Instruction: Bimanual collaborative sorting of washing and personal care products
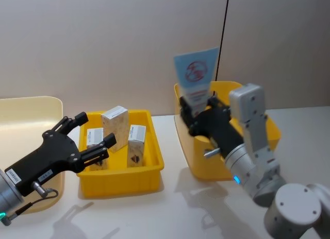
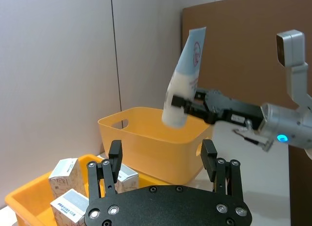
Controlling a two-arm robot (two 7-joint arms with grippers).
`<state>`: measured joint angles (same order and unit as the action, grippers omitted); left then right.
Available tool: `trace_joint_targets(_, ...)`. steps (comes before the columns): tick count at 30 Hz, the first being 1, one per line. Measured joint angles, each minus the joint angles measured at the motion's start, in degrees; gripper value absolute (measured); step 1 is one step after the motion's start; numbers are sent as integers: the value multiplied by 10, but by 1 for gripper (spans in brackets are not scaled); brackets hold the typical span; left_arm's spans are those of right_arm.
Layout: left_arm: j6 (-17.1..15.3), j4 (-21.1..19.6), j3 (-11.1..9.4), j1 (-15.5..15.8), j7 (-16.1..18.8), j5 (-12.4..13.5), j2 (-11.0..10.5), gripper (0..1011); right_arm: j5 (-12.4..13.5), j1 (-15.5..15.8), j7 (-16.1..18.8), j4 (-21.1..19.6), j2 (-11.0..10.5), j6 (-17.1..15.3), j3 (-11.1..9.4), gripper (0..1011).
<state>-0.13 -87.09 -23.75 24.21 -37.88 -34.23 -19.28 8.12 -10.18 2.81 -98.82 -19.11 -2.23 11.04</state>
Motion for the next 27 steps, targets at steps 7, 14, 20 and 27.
trace_joint_targets(7,0,0,0,0,0,0,0,1002,-19,-21,-27,20,1,4,-23,472)
trace_joint_targets(14,0,0,0,0,0,0,0,1001,-36,-38,-50,37,5,-22,-40,472)
trace_joint_targets(20,0,0,0,0,0,0,0,1002,-45,-43,-65,44,11,-59,-48,472)
trace_joint_targets(27,0,0,0,0,0,0,0,1002,-50,-41,-79,51,20,-94,-56,472)
